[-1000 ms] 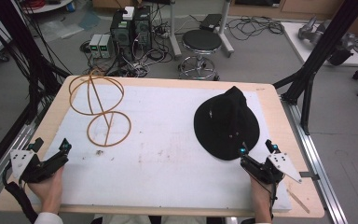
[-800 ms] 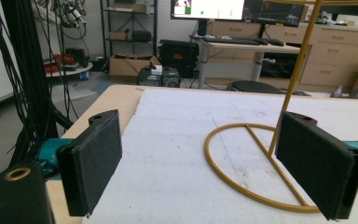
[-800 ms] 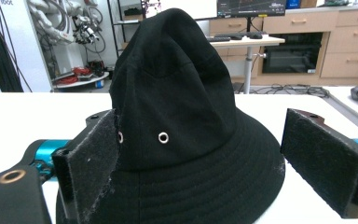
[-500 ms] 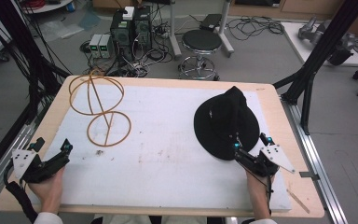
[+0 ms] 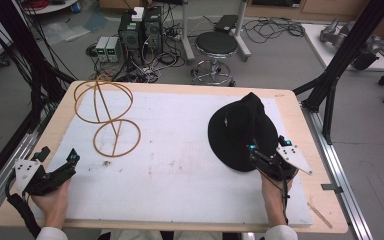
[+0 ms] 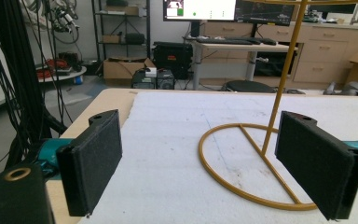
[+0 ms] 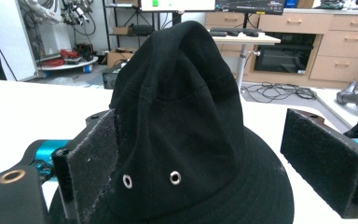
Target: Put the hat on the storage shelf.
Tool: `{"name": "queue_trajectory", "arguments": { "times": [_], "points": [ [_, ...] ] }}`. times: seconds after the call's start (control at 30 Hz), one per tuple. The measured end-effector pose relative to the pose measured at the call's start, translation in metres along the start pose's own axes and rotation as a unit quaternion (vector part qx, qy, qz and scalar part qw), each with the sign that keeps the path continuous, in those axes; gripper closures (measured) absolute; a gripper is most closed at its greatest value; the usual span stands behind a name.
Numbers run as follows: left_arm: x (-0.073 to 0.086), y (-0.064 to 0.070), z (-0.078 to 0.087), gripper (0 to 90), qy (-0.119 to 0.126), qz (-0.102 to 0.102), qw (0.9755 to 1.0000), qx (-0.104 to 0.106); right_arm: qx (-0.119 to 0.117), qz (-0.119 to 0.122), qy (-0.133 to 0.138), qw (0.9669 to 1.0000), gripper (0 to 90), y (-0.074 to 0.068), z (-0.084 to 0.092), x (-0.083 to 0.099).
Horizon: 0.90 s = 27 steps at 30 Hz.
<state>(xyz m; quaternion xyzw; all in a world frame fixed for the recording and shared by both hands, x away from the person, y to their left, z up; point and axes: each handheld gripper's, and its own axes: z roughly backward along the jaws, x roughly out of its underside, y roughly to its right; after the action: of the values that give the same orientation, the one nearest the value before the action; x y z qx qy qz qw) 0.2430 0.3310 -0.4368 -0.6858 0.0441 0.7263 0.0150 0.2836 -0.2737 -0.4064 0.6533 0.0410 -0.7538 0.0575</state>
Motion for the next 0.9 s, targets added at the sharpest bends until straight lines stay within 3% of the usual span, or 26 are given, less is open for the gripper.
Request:
{"name": "queue_trajectory", "arguments": {
  "times": [0.4,0.9],
  "points": [
    [0.001,0.005,-0.003,15.0,-0.005,-0.010,0.9998,0.015,0.007,0.024,-0.017,0.9995,11.1,-0.008,-0.016,-0.017],
    [0.001,0.005,-0.004,15.0,-0.009,-0.010,0.9998,0.017,0.014,0.009,-0.035,0.9993,11.1,-0.010,-0.030,-0.026]
  ]
}}
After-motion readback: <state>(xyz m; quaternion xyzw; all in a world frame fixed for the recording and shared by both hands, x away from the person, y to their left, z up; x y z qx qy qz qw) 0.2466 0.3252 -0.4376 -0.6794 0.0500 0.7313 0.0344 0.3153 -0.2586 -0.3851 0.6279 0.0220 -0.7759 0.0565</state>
